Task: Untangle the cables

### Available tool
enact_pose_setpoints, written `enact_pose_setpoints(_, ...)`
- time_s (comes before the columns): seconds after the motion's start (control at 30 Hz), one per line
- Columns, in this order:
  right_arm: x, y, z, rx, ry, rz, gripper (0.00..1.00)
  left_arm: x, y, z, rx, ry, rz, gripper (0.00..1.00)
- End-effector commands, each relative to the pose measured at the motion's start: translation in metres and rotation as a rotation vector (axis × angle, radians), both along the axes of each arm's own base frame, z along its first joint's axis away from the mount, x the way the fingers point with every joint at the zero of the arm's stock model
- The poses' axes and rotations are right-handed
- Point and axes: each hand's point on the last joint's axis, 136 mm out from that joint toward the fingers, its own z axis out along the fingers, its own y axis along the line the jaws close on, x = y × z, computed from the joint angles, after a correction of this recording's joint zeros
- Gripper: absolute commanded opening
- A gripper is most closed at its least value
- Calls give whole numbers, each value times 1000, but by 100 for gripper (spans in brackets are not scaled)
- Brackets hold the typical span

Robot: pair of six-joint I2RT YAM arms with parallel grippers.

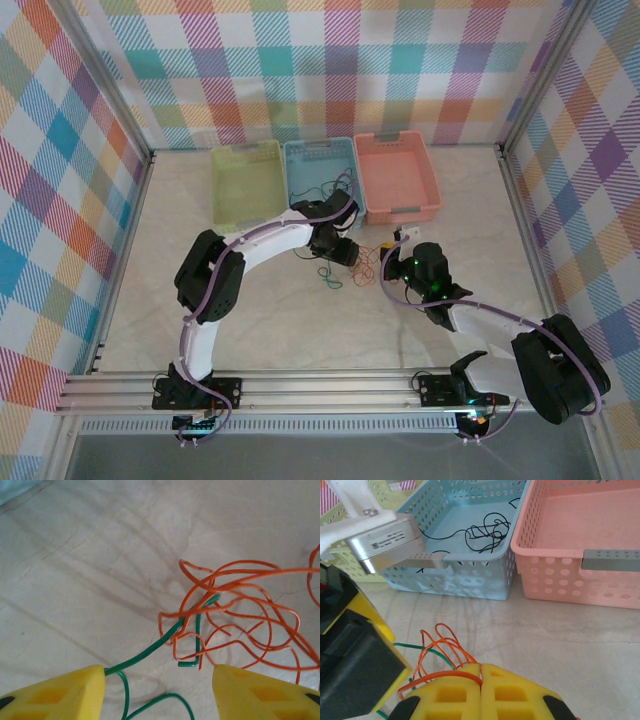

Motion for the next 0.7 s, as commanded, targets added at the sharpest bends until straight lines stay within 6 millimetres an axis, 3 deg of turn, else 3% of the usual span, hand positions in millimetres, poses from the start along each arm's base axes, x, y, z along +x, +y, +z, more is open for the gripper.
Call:
enact_pose_setpoints(0.0,6,5,12,18,-21,13,0,-1,0,-4,18,24,-6,60)
enact_pose_setpoints(0.67,4,1,19,21,-40,0,0,20,6,-21,172,6,85,66)
